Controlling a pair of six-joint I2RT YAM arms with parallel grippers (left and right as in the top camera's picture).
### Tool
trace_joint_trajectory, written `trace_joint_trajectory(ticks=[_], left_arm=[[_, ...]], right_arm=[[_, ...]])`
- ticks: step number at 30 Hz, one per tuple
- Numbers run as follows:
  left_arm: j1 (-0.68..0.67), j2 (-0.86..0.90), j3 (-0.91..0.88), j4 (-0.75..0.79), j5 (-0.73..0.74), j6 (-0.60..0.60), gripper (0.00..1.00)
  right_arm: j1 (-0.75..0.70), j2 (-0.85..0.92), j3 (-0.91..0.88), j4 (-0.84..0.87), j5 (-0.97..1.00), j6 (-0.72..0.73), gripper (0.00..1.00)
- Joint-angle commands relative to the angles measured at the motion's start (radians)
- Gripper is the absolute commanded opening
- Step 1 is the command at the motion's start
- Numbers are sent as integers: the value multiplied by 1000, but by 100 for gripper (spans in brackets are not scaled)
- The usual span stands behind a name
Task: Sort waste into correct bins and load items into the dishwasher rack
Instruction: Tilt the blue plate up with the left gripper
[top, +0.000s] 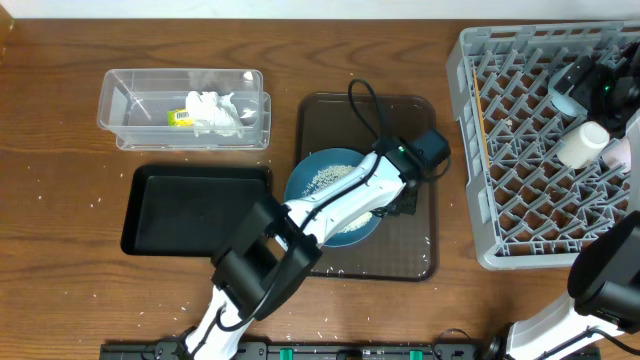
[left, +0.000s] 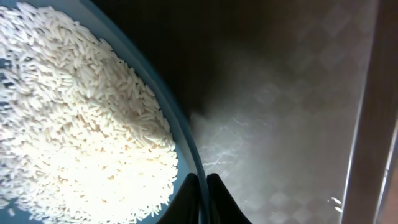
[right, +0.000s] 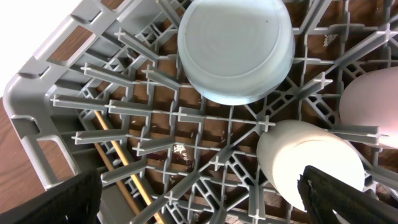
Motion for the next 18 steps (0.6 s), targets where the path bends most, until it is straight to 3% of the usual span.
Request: trace_joint_trajectory(ticks=[1,11,18], left_arm=[[3,-41,12,-8,-8,34,6],[4,-150,12,-58,-139,71,6],[17,-253,11,-72,-142,108,6]], right_arm=[[0,-28,0,0,1,12,99],[0,-28,0,0,1,12,99],[0,-28,0,0,1,12,99]])
